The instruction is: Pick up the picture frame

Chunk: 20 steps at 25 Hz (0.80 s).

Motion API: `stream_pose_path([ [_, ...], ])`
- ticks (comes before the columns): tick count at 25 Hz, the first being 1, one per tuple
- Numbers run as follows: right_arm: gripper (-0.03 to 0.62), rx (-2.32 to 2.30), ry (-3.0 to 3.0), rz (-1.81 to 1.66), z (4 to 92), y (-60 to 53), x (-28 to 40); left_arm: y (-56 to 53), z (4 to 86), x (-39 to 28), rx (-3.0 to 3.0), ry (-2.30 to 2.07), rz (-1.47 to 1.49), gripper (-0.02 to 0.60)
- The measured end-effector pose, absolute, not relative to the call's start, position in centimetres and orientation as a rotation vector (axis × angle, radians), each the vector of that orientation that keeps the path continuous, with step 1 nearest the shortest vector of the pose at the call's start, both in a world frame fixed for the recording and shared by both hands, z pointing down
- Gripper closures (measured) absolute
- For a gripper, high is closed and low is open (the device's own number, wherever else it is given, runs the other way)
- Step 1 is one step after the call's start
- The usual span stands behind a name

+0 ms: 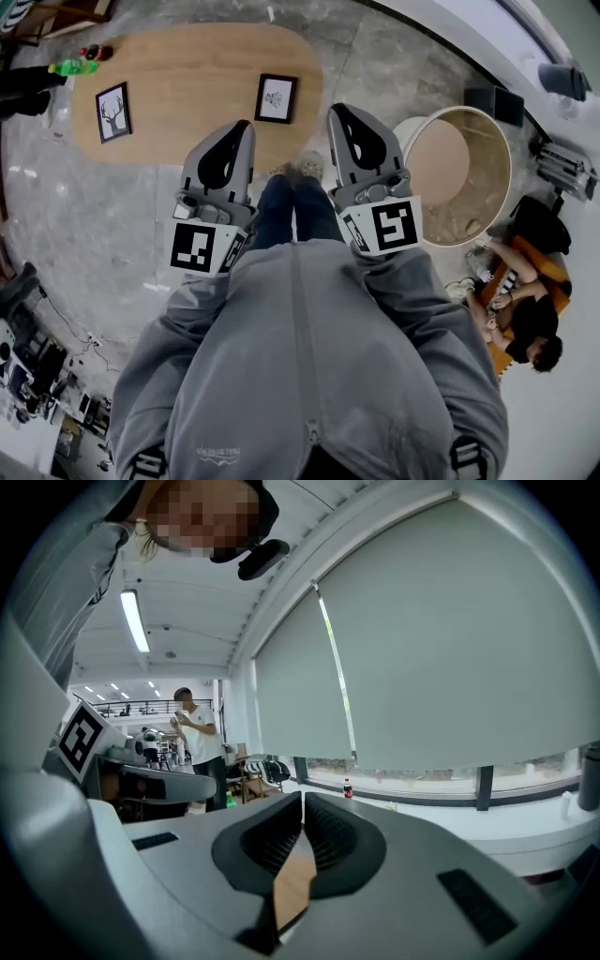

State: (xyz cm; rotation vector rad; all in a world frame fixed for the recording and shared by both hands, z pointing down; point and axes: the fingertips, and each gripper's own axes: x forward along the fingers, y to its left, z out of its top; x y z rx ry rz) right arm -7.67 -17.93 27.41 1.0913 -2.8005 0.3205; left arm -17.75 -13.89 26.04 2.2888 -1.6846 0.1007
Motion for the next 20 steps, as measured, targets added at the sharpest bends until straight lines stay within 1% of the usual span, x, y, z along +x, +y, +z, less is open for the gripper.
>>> stream_pose_path([
  [6, 0.560, 1.072, -2.766, 0.368, 34.3, -19.3, -7.4, -15.6, 32.6, -17.2, 2.299, -1.630, 0.144, 0.563],
  [13, 0.560, 1.087, -2.714, 0.456, 42.6, -19.8, -7.1, -16.4, 40.4, -17.1, 2.254, -1.570, 0.121, 0.563],
  [20, 0.560, 1.023, -2.718, 0.497, 49.1, -20.6, -8.2, -18.5, 47.1, -17.4, 2.264, -1.509, 0.150, 0.563],
])
